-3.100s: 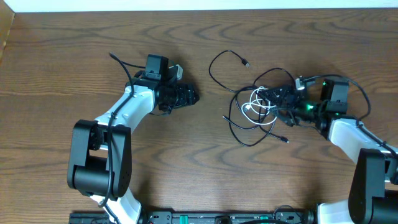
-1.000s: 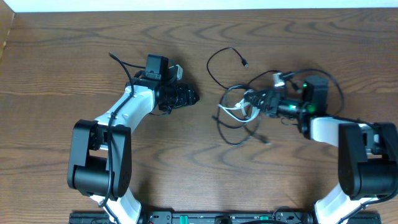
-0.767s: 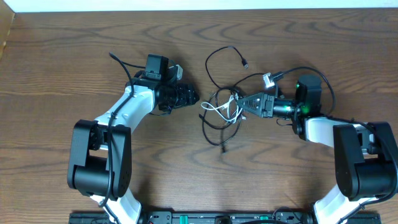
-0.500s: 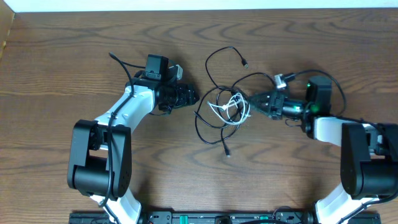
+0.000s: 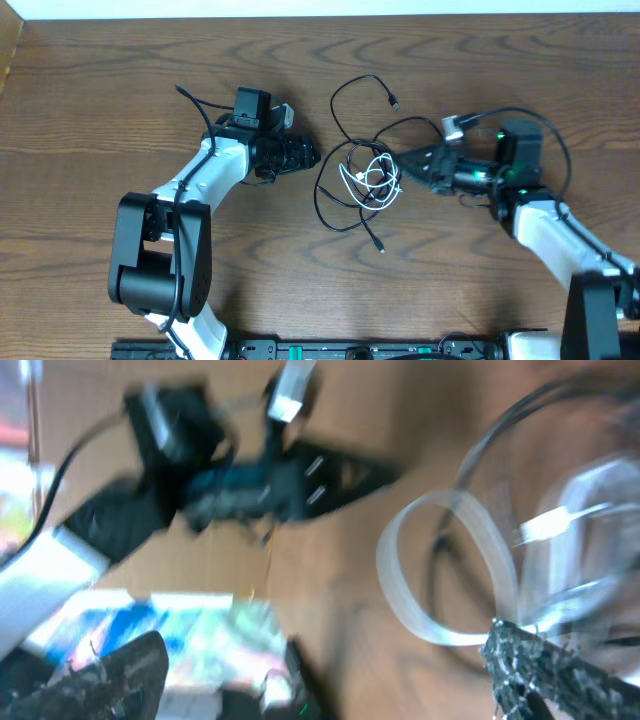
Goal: Untangle cables
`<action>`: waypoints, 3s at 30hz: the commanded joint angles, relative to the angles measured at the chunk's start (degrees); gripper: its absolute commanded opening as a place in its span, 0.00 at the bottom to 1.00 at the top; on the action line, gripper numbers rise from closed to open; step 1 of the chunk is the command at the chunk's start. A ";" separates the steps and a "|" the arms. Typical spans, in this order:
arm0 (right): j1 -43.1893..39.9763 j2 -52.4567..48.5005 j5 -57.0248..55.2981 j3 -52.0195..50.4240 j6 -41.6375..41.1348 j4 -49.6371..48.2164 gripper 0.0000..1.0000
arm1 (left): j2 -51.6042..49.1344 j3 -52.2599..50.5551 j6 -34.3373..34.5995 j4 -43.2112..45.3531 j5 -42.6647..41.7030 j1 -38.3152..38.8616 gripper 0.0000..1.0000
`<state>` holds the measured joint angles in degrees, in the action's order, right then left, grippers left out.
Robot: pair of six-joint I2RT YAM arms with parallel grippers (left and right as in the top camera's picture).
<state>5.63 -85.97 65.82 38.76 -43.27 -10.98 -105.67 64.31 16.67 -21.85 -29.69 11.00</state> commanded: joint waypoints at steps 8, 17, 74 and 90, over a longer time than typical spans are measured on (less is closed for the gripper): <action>11.43 1.99 -13.90 -0.35 -9.27 12.20 0.99 | -0.81 0.42 -0.57 -0.37 -0.33 -0.26 0.75; 13.86 0.20 -27.96 -0.63 -13.94 6.40 0.99 | -0.81 0.42 -0.55 -0.24 -0.33 -0.26 0.75; -2.05 -3.93 3.87 7.32 -22.23 -53.64 0.01 | -0.81 0.42 -0.55 -0.11 -0.33 -0.26 0.75; -7.61 -1.99 13.79 37.81 -22.53 -38.10 0.01 | -0.81 0.42 -0.55 -0.11 -0.31 -0.28 0.75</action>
<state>0.93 -88.86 81.30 73.34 -66.54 -50.33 -105.67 64.31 16.67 -21.98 -29.69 11.00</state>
